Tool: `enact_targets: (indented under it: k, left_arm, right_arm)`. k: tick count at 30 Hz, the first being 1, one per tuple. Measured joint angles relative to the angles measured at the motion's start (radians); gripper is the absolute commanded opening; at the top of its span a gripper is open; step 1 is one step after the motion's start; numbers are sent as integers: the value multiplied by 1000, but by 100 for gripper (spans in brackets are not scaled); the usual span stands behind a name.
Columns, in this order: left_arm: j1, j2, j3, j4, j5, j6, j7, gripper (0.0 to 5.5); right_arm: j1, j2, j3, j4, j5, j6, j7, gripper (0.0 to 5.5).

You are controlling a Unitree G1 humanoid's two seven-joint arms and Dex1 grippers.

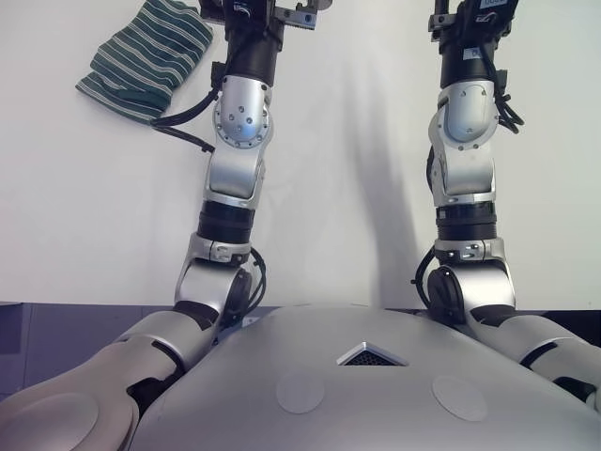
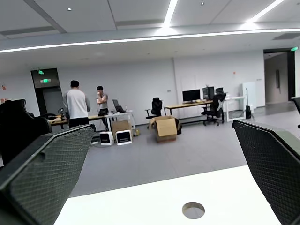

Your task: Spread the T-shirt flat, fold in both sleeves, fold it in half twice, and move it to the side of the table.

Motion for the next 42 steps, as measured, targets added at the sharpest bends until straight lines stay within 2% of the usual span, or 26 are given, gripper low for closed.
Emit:
enact_targets:
  k: [9,13,33,42]
  left_arm:
    - [1,-37,-10,-3,-7,-8,-18,539]
    - [-5,-42,3,-3,-6,-23,-12,539]
    - [-16,-56,-3,-9,1,-50,-32,539]
    - [-14,-66,9,-6,3,-73,-18,539]
  right_arm:
    - [19,4,57,-24,-2,-19,53,239]
    - [15,1,29,-24,9,-23,56,239]
    - [21,28,51,-54,4,-50,64,239]
    - [20,16,19,-57,12,-22,74,239]
